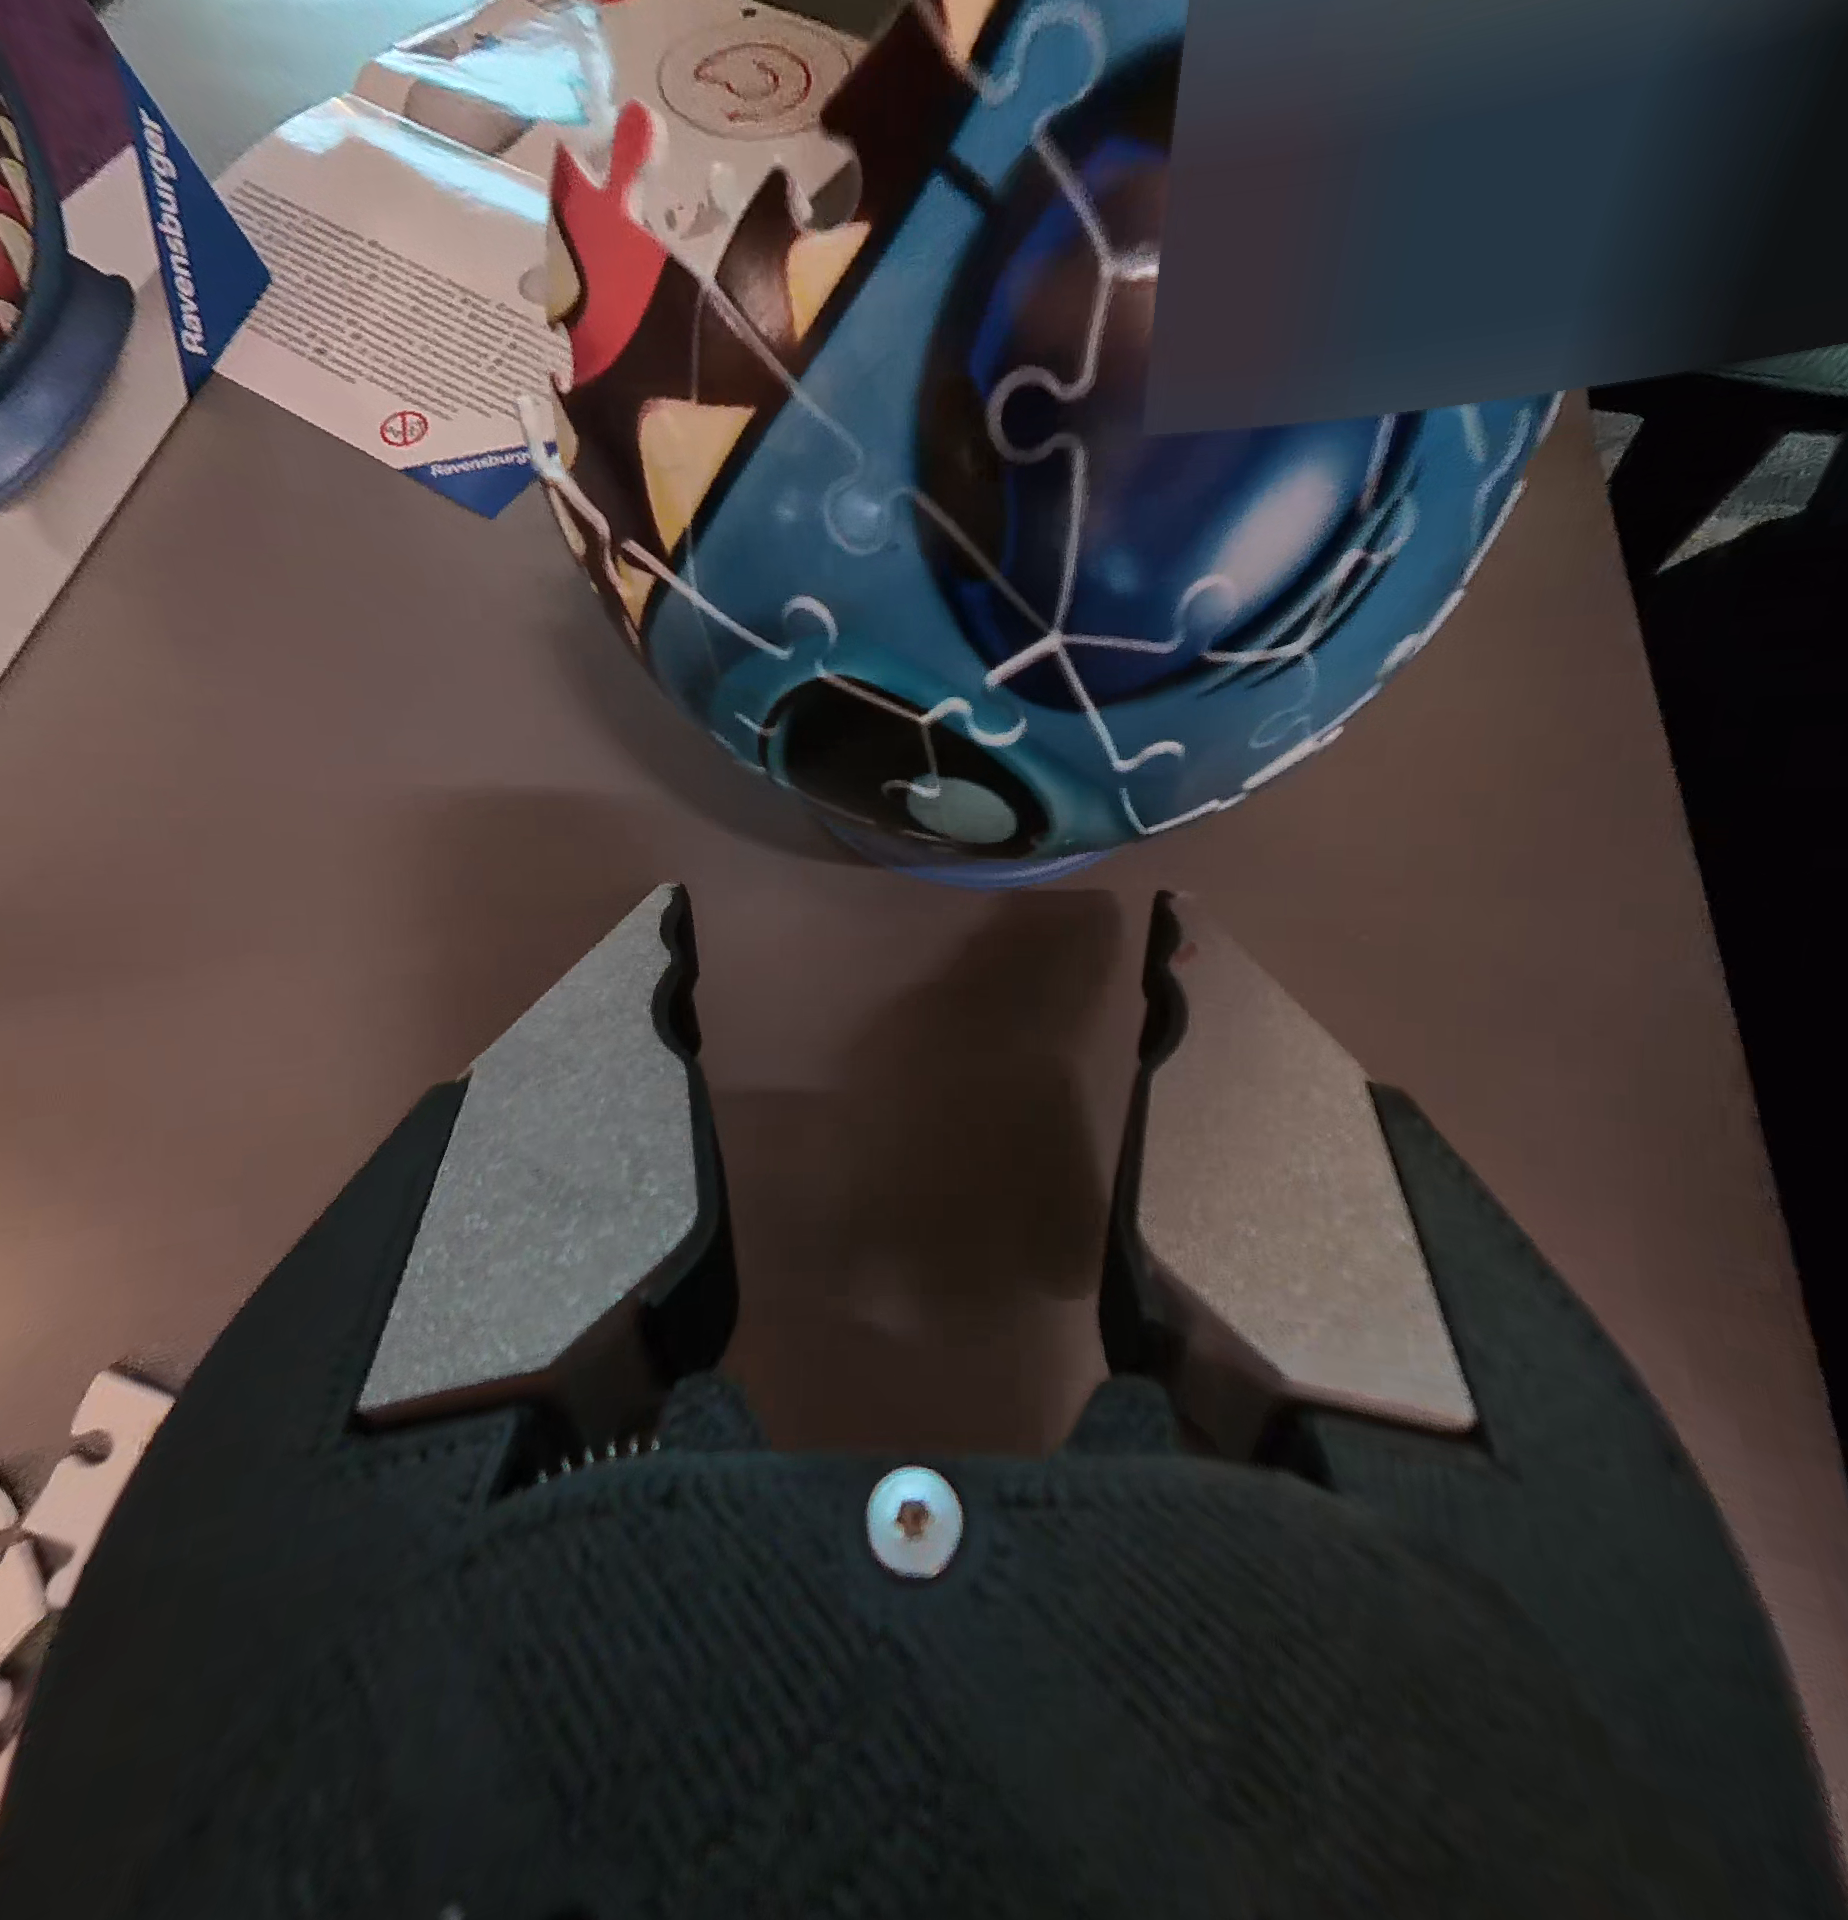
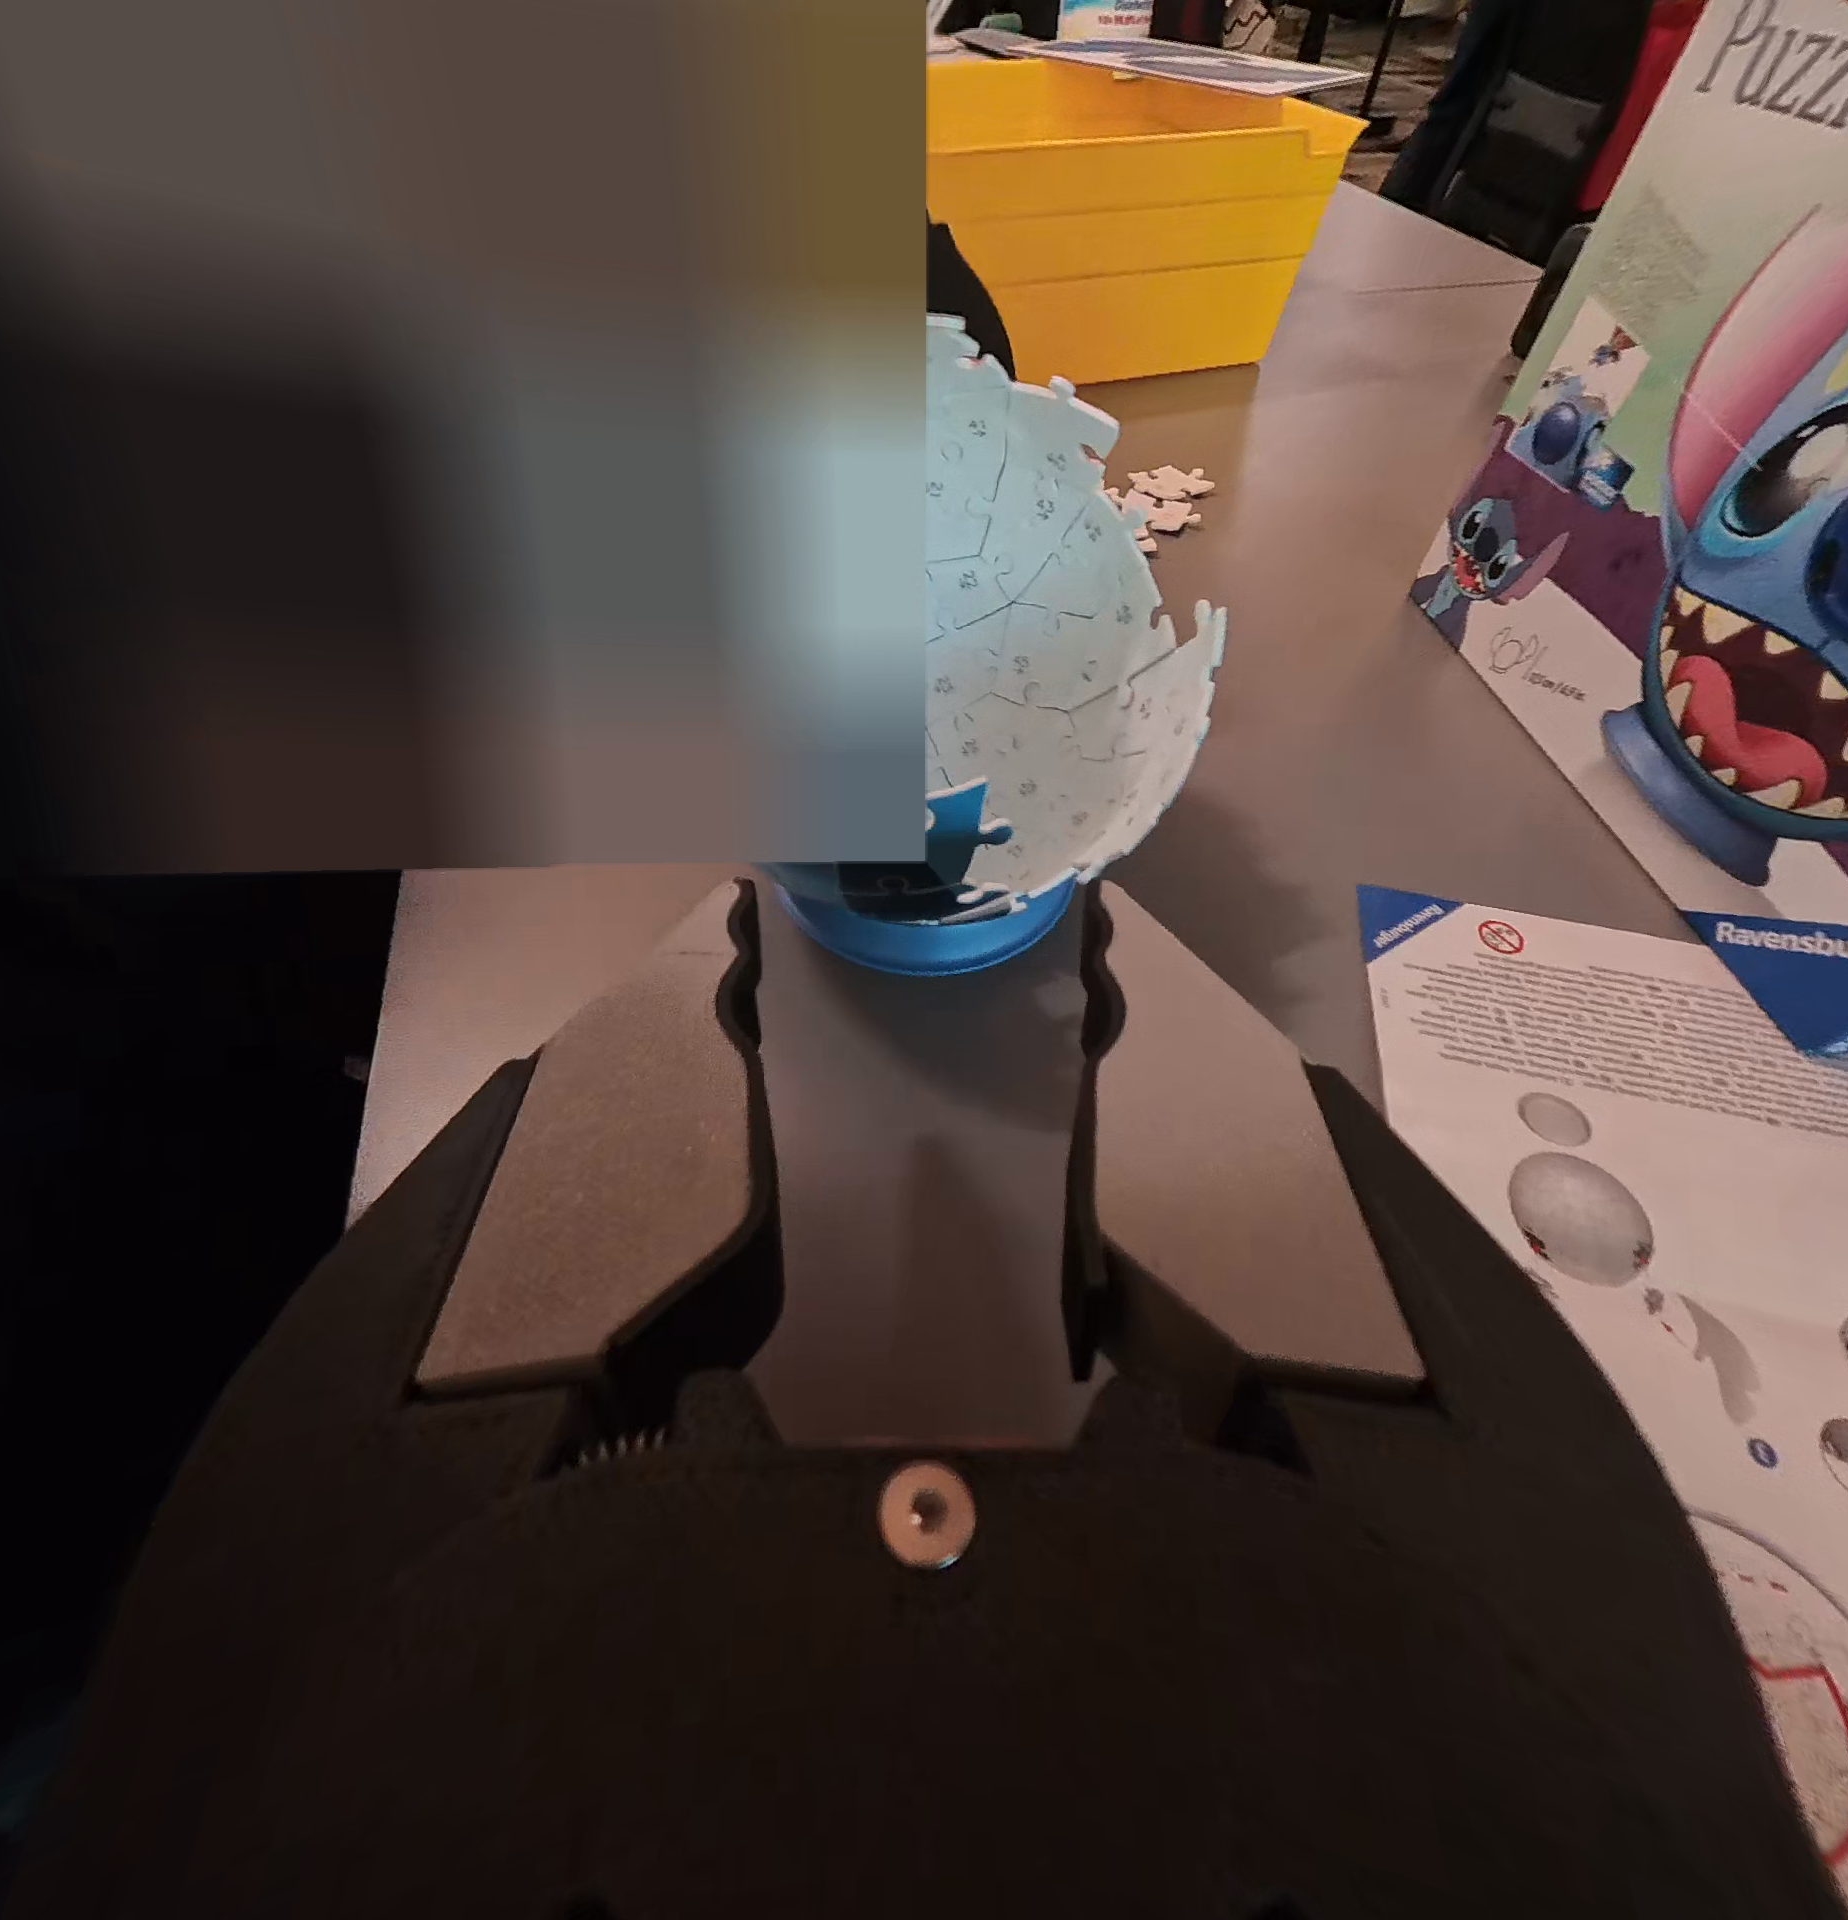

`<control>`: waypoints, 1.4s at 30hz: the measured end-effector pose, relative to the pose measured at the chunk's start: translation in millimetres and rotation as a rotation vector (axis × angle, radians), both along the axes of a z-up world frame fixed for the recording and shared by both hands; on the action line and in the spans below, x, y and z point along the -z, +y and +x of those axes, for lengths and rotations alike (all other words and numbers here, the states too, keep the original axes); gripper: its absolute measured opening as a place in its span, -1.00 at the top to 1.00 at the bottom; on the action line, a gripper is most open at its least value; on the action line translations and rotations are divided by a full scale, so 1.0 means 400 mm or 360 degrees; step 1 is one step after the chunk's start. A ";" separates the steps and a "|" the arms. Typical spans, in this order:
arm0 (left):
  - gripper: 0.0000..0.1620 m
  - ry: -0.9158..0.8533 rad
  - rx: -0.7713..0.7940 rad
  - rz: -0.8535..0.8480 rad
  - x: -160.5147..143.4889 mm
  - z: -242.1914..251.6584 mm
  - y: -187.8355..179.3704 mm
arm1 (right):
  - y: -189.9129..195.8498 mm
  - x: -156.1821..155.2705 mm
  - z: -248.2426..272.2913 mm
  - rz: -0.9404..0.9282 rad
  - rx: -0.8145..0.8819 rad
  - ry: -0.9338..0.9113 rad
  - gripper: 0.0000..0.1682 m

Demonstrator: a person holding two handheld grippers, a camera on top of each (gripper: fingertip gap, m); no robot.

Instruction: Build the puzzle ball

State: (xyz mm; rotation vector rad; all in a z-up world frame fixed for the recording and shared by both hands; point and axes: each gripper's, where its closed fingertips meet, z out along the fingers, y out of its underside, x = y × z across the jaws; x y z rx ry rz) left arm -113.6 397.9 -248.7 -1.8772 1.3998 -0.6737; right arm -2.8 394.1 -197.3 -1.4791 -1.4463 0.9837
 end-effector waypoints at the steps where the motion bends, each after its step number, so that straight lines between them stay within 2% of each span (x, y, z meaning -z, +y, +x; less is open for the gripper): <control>1: -0.05 0.0024 0.0006 -0.0007 0.006 0.001 0.000 | -0.004 0.002 -0.004 -0.0009 -0.0015 -0.0006 0.30; 17: -0.08 0.0012 0.0071 -0.0082 0.009 0.027 -0.004 | -0.012 0.036 -0.041 -0.0019 -0.0037 -0.0103 0.28; 26: 0.06 -0.0009 0.0091 -0.0039 0.000 0.049 -0.020 | -0.015 0.041 -0.060 0.0033 -0.0001 -0.0123 0.28; 42: -0.04 -0.0019 -0.0012 -0.0007 -0.013 0.035 -0.021 | -0.002 0.055 -0.067 0.0087 0.0100 -0.0187 0.28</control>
